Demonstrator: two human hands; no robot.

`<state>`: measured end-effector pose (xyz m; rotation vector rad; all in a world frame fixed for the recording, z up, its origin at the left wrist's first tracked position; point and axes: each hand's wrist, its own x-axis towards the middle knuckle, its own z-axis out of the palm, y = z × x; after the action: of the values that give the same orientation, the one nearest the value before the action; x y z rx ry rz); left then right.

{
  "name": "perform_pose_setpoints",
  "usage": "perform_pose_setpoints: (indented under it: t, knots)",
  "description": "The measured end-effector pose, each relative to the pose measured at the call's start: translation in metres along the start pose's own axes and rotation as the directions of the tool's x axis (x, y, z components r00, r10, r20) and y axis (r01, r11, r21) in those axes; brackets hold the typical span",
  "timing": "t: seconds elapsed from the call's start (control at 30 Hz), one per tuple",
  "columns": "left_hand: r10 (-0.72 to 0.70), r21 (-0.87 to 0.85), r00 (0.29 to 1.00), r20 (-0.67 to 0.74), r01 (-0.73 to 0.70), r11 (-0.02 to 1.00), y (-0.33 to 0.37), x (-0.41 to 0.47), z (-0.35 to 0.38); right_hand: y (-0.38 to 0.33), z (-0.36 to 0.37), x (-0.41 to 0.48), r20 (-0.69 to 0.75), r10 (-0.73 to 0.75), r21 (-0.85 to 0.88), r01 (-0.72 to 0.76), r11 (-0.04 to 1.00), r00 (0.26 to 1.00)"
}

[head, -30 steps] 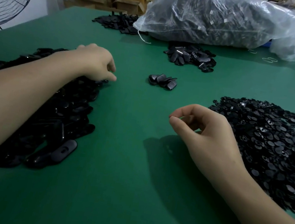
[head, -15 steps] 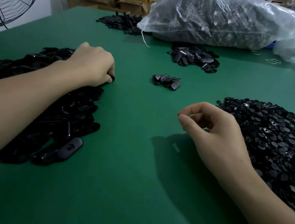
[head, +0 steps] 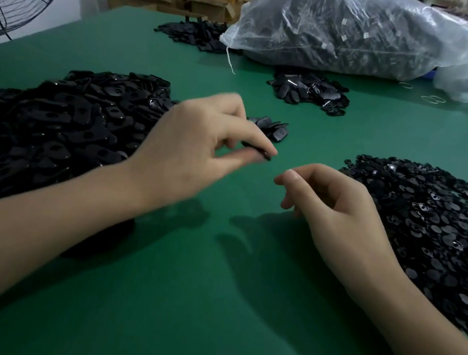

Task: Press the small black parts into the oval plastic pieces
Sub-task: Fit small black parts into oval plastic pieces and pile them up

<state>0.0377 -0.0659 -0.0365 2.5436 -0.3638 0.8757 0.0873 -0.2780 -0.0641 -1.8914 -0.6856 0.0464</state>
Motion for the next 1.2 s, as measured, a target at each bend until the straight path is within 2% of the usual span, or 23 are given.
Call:
perform_pose_setpoints:
  t: [0.23, 0.33, 0.4, 0.47, 0.57, 0.67, 0.77, 0.83, 0.9, 0.93, 1.03, 1.2]
  knots:
    - [0.015, -0.089, 1.0, 0.026, -0.013, 0.996, 0.02, -0.034, 0.001, 0.0, 0.005, -0.004, 0.136, -0.039, 0.108, 0.024, 0.994, 0.99]
    - [-0.047, -0.268, 0.996, 0.076, 0.066, 0.961, 0.022, -0.043, 0.005, 0.001, 0.005, -0.003, 0.152, -0.024, 0.167, -0.002, 0.986, 0.988]
    - [-0.131, -0.417, 0.985, 0.112, 0.166, 0.893, 0.023, -0.047, 0.008, 0.002, 0.004, -0.003, 0.152, -0.028, 0.181, 0.0, 0.984, 0.988]
    - [-0.262, -0.569, 0.954, 0.148, 0.298, 0.766, 0.021, -0.049, 0.01, 0.002, 0.004, -0.003, 0.148, -0.033, 0.158, 0.009, 0.987, 0.988]
    - [-0.353, -0.692, 0.914, 0.199, 0.386, 0.609, 0.019, -0.05, 0.012, 0.003, 0.004, -0.003, 0.113, -0.011, 0.14, -0.005, 0.99, 0.993]
    - [-0.397, -0.715, 0.888, 0.232, 0.432, 0.549, 0.018, -0.05, 0.013, 0.001, 0.0, -0.002, 0.033, -0.016, 0.052, 0.015, 0.999, 0.999]
    - [-0.431, -0.697, 0.865, 0.256, 0.475, 0.538, 0.016, -0.049, 0.014, 0.0, -0.014, 0.002, -0.112, -0.067, -0.193, 0.045, 0.98, 0.991]
    - [-0.445, -0.689, 0.851, 0.279, 0.5, 0.525, 0.017, -0.048, 0.014, 0.001, -0.026, 0.005, -0.156, -0.132, -0.464, 0.045, 0.885, 0.979]
    - [-0.441, -0.684, 0.845, 0.303, 0.515, 0.517, 0.017, -0.048, 0.014, 0.005, -0.035, 0.009, -0.133, -0.157, -0.745, 0.006, 0.667, 0.978]
    - [-0.437, -0.679, 0.843, 0.314, 0.521, 0.517, 0.018, -0.047, 0.015, 0.006, -0.037, 0.011, -0.12, -0.125, -0.819, -0.028, 0.573, 0.985]
    - [-0.436, -0.669, 0.839, 0.326, 0.53, 0.521, 0.018, -0.048, 0.014, 0.009, -0.04, 0.012, -0.1, -0.017, -0.9, -0.083, 0.428, 0.995]
    - [-0.433, -0.662, 0.838, 0.333, 0.535, 0.525, 0.019, -0.047, 0.013, 0.01, -0.039, 0.012, -0.103, -0.037, -0.921, -0.081, 0.38, 0.994]
